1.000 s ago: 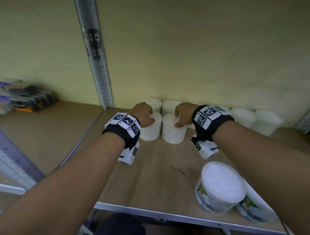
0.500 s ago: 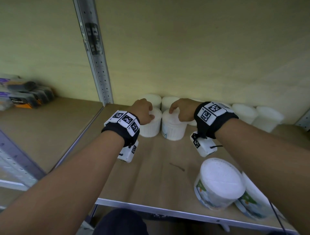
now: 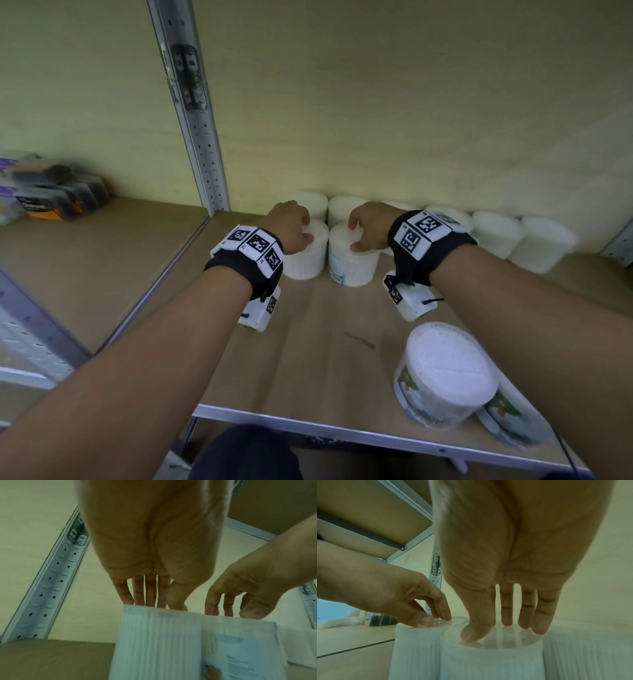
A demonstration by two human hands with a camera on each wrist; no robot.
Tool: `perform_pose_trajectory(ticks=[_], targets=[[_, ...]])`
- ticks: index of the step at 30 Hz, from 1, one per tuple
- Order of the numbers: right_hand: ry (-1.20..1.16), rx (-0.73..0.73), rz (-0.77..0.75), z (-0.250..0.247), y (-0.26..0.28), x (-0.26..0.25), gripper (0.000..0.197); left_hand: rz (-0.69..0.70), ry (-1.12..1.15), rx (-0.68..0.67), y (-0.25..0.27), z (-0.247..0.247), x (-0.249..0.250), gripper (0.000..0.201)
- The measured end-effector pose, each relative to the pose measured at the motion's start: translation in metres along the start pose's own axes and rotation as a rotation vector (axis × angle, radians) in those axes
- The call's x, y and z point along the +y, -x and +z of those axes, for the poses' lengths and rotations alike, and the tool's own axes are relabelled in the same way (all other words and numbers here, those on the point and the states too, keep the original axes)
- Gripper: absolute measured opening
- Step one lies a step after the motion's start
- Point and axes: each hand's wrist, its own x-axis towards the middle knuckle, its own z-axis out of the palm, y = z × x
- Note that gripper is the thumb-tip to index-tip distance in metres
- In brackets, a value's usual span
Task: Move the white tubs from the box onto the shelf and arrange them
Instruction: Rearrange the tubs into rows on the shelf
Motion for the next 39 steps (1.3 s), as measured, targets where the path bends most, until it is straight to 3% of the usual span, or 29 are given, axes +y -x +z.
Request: perform_pose_trajectory(ticks=[5, 9, 15, 28, 32, 36, 39], targets=[[-0.080, -0.024, -0.063, -0.006, 0.004, 0.006, 0.052, 0.004, -0.003, 0.014, 0.000, 0.000, 0.000, 0.043], [-0.099, 0.031, -0.020, -0.004, 0.002, 0.005, 0.043, -0.001, -0.003, 0.014, 0.000, 0.001, 0.000, 0.044], [-0.015, 0.001, 0.068, 0.005, -0.001, 0.003, 0.066, -0.001, -0.005, 0.014, 0.001, 0.001, 0.001, 0.043], [-0.038, -0.043, -0.062, -0.005, 0.003, 0.004, 0.054, -0.009, -0.014, 0.012, 0.001, 0.003, 0.001, 0.044], [-0.037, 0.051, -0.049, -0.006, 0.002, 0.002, 0.048, -0.010, -0.009, 0.009, 0.002, 0.003, 0.002, 0.044], [0.010, -0.005, 0.019, 0.000, -0.002, 0.001, 0.065, -0.003, -0.015, 0.013, 0.003, 0.002, 0.002, 0.045], [0.014, 0.002, 0.020, 0.003, -0.004, 0.001, 0.066, -0.003, -0.017, 0.015, 0.003, 0.002, 0.001, 0.045]])
